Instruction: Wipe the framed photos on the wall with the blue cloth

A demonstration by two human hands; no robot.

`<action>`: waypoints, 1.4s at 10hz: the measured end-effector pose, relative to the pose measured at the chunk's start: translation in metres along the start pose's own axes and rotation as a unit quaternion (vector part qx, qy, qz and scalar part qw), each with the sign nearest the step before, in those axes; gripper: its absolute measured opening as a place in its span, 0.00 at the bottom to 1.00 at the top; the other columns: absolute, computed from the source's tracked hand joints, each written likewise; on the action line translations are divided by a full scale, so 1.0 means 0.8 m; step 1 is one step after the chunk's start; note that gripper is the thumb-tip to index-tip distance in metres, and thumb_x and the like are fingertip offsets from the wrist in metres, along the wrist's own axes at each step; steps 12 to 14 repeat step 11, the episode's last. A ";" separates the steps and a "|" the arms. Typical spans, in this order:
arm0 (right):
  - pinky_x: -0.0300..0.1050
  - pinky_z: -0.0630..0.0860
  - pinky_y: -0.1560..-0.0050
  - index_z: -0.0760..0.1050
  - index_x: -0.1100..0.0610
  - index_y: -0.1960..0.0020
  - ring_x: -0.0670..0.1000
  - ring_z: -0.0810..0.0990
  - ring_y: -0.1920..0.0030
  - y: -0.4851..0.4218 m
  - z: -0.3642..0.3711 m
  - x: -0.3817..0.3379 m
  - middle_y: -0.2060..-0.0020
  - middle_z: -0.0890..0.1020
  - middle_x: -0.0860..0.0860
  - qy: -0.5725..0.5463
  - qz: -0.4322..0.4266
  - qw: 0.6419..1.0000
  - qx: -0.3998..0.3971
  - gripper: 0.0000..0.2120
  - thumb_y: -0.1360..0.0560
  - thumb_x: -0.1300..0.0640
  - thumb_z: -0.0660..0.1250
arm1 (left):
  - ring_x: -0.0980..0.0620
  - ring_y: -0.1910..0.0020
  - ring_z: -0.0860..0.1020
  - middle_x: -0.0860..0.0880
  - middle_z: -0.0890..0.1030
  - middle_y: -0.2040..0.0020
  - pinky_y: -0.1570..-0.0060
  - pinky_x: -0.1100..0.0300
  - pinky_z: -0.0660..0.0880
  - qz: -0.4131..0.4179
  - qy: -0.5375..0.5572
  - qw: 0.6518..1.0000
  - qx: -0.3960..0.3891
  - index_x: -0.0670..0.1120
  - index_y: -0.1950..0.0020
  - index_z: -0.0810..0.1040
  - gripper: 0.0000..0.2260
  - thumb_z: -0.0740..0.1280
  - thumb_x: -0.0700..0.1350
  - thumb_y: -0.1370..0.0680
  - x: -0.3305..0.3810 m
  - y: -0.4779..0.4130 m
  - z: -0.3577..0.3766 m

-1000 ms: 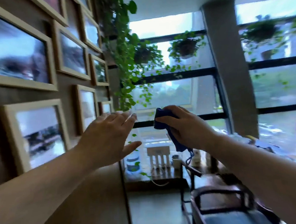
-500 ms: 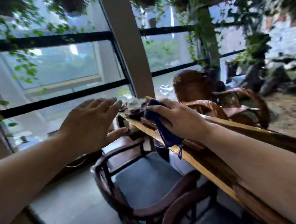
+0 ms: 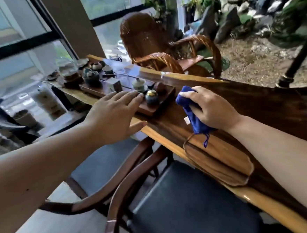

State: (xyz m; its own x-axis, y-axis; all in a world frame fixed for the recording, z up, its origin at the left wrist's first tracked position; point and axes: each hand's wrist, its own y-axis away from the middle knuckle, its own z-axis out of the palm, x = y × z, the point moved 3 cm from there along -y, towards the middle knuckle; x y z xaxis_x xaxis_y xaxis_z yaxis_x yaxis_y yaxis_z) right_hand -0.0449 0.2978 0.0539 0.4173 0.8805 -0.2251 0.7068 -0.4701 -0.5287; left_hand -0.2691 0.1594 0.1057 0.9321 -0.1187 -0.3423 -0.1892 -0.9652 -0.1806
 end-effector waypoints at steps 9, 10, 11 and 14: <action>0.56 0.64 0.31 0.54 0.57 0.25 0.57 0.63 0.28 0.247 0.228 0.133 0.27 0.64 0.58 0.159 0.227 0.930 -0.241 0.29 0.21 0.46 0.55 | 0.44 0.30 0.69 0.44 0.72 0.29 0.30 0.44 0.67 0.096 0.121 0.984 -0.086 0.44 0.27 0.65 0.35 0.51 0.66 0.25 0.144 -0.064 0.196; 0.59 0.55 0.28 0.44 0.52 0.23 0.59 0.54 0.25 0.246 0.231 0.128 0.24 0.55 0.59 0.162 0.243 0.910 -0.294 0.34 0.23 0.36 0.47 | 0.43 0.31 0.71 0.43 0.73 0.29 0.31 0.45 0.67 0.099 0.106 0.986 -0.076 0.44 0.27 0.66 0.34 0.53 0.66 0.25 0.141 -0.061 0.201; 0.61 0.49 0.27 0.39 0.49 0.24 0.62 0.48 0.25 0.230 0.220 0.121 0.24 0.49 0.61 0.167 0.234 0.903 -0.320 0.38 0.26 0.31 0.43 | 0.42 0.30 0.70 0.43 0.71 0.28 0.31 0.45 0.66 0.086 0.081 0.988 -0.102 0.44 0.27 0.65 0.35 0.51 0.67 0.24 0.132 -0.052 0.195; 0.61 0.49 0.27 0.39 0.49 0.24 0.62 0.48 0.25 0.230 0.220 0.121 0.24 0.49 0.61 0.167 0.234 0.903 -0.320 0.38 0.26 0.31 0.43 | 0.42 0.30 0.70 0.43 0.71 0.28 0.31 0.45 0.66 0.086 0.081 0.988 -0.102 0.44 0.27 0.65 0.35 0.51 0.67 0.24 0.132 -0.052 0.195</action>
